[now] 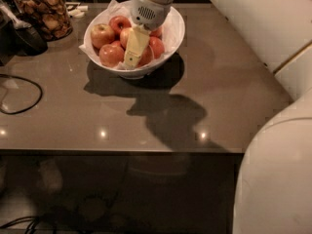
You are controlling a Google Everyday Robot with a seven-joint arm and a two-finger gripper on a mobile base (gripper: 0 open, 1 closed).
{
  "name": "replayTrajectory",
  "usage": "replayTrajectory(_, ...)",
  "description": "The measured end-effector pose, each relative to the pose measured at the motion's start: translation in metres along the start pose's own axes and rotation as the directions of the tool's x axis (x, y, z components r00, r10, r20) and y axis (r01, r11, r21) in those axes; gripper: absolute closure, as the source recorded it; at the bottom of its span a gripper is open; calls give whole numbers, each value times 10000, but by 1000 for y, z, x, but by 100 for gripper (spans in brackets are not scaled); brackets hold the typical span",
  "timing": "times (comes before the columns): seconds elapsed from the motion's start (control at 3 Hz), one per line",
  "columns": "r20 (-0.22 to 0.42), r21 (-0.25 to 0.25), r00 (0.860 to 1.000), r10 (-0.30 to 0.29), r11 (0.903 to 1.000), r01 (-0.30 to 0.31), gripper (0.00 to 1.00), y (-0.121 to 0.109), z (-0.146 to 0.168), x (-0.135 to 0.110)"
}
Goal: Pick apple from white bowl
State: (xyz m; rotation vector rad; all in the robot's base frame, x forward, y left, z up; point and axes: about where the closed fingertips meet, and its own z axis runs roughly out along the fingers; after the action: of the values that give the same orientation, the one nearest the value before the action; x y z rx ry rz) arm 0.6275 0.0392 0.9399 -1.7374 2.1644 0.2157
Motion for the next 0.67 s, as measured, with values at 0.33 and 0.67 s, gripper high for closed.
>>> replayTrajectory(0.33, -65, -91, 10000, 32, 10000, -33, 19, -1, 5, 1)
replayTrajectory(0.67, -122, -157, 9999, 44, 9999, -46, 18, -1, 8, 1)
